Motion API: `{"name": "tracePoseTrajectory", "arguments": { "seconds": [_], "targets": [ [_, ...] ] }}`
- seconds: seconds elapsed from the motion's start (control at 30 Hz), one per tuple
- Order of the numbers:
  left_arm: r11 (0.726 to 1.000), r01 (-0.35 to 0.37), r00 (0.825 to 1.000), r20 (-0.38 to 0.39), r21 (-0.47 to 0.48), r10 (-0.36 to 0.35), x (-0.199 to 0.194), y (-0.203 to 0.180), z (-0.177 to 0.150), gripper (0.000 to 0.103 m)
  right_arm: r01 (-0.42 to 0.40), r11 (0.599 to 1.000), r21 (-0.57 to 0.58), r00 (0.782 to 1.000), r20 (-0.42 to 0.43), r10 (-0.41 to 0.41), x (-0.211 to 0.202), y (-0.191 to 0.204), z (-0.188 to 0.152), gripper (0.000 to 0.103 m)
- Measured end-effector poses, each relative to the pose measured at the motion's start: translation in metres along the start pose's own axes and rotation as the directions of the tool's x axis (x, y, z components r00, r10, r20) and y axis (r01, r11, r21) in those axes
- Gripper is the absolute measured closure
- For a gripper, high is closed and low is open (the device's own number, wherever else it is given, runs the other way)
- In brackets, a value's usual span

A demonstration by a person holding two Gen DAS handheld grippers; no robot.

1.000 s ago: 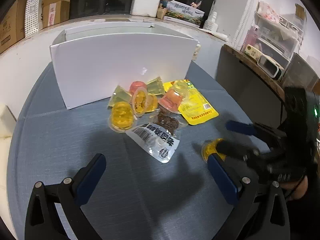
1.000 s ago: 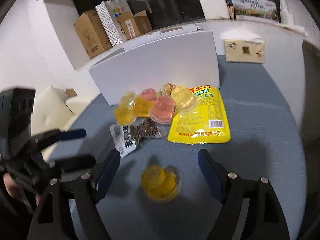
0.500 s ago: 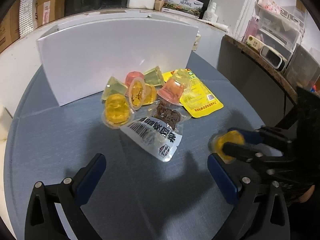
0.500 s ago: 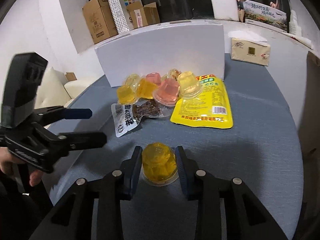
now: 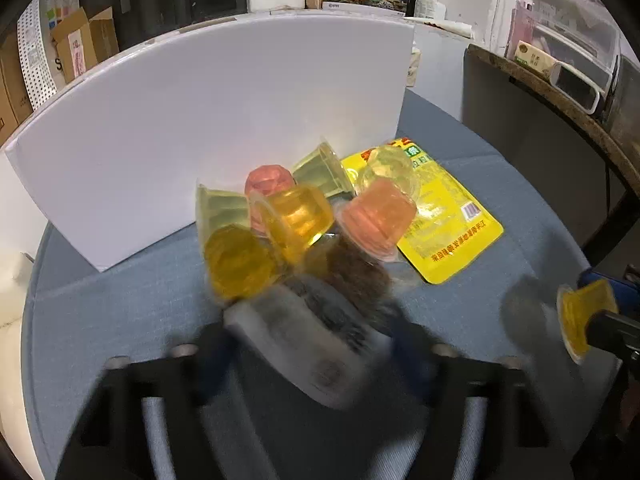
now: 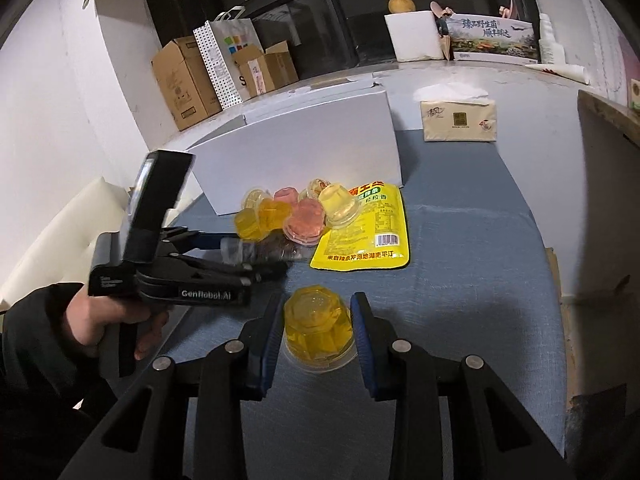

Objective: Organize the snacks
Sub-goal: 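Grasp the clear meat-snack pouch with the left gripper while the right gripper holds the jelly cup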

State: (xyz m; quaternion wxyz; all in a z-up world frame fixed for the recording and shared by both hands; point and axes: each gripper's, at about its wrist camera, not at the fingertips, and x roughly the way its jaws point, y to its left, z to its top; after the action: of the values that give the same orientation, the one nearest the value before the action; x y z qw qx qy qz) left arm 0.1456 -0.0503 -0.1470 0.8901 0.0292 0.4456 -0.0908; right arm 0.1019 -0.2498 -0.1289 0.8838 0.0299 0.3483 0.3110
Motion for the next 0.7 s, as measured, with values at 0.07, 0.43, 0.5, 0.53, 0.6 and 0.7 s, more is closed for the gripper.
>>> {"name": "tracePoseTrajectory", "arguments": {
  "seconds": [0.07, 0.43, 0.5, 0.53, 0.6, 0.7],
  "targets": [
    [0.999, 0.04, 0.999, 0.0, -0.014, -0.04, -0.006, 0.003, -0.005, 0.052, -0.006, 1.0, 0.004, 1.0, 0.005, 0.006, -0.003, 0.0, 0.0, 0.067],
    [0.992, 0.109, 0.989, 0.108, -0.068, -0.101, -0.065, 0.028, -0.045, 0.086, -0.02, 1.0, -0.015, 1.0, 0.009, 0.021, -0.004, 0.01, 0.001, 0.067],
    [0.994, 0.099, 0.99, 0.107, -0.051, -0.093, -0.071, 0.029, -0.052, 0.086, -0.028, 0.999, -0.025, 1.0, 0.007, 0.028, -0.003, 0.014, 0.003, 0.067],
    [0.995, 0.09, 0.991, 0.1, -0.044, -0.085, -0.07, 0.03, -0.054, 0.086, -0.027, 0.999, -0.028, 1.0, 0.004, 0.027, -0.001, 0.016, 0.003, 0.067],
    [0.993, 0.105, 0.992, 0.071, -0.054, -0.101, -0.063, 0.033, -0.056, 0.086, -0.03, 0.999, -0.029, 1.0, 0.001, 0.03, 0.0, 0.017, 0.003, 0.067],
    [0.991, 0.085, 0.996, 0.02, -0.102, -0.084, -0.049, 0.041, -0.061, 0.064, -0.034, 0.999, -0.037, 0.999, -0.006, 0.033, 0.003, 0.019, 0.002, 0.067]
  ]
}}
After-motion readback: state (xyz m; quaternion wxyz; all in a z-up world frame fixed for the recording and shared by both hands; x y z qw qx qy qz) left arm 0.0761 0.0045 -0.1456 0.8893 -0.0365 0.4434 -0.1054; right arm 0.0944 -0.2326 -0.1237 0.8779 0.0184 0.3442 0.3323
